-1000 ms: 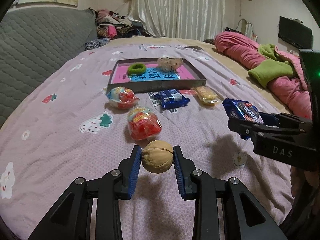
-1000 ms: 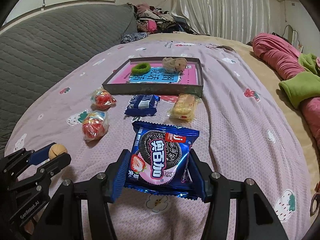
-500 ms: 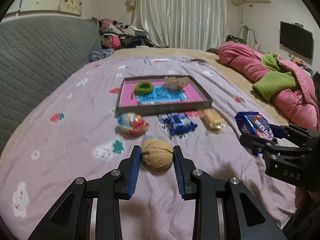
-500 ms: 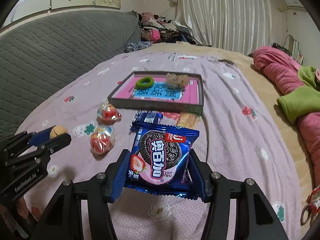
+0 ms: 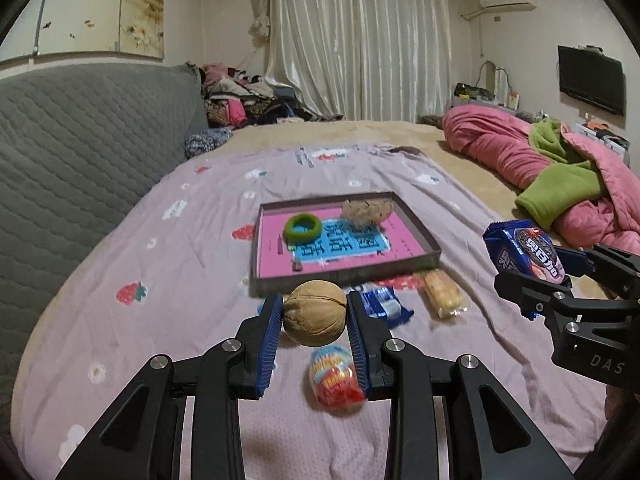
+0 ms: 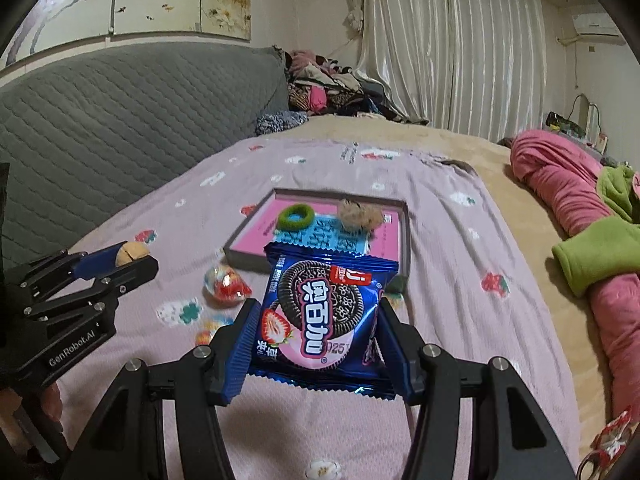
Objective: Organize objects
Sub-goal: 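Lift the walnut and cookie pack and carry both toward the tray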
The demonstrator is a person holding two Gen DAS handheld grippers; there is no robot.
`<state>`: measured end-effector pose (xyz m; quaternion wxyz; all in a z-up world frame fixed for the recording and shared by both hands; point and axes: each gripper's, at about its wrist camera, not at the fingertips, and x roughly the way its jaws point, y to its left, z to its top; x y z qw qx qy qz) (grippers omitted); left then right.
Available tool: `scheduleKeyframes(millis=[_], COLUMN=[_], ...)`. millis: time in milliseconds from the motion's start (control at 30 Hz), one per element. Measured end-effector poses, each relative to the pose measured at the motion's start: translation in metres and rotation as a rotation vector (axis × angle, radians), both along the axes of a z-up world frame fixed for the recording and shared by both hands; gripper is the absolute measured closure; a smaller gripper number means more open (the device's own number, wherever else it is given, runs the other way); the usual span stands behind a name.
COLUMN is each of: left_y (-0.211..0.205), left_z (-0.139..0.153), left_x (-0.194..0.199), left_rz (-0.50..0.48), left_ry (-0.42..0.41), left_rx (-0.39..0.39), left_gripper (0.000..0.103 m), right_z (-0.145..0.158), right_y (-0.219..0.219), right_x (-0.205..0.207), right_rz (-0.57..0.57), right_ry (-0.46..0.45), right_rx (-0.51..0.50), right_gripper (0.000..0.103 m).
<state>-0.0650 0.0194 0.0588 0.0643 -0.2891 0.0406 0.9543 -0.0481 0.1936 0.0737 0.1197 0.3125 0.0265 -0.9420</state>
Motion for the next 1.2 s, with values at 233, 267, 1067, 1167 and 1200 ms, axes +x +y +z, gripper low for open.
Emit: scheduleKeyframes(millis=[233, 267, 1067, 1167, 1200], left_y=[-0.008, -0.009, -0.01, -0.009, -0.008], left_z=[0.013, 0.014, 0.041, 0.042, 0.042], left_x=[-0.001, -0.001, -0.057, -0.065, -0.068], left_rz=[0.007, 0.007, 0.015, 0.008, 0.005], left_ry=[0.019, 0.016, 0.042, 0.038, 0.038], left_rx=[-0.014, -0.016, -0.009, 0.001, -0.004], left_gripper=[0.07, 0.07, 0.07, 0.07, 0.07], right_z=[0.007, 0.007, 0.043, 0.043, 0.043], right_y=[-0.012, -0.014, -0.01, -0.008, -0.008], right_x=[-0.009, -0.01, -0.045, -0.051, -0.054], right_rz=[0.016, 0.018, 0.006, 0.005, 0.005], right_ry=[0.006, 0.007, 0.084, 0.086, 0.083], right_rx=[-0.002, -0.003, -0.014, -0.01, -0.013], right_gripper=[0.046, 0.046, 0.046, 0.046, 0.046])
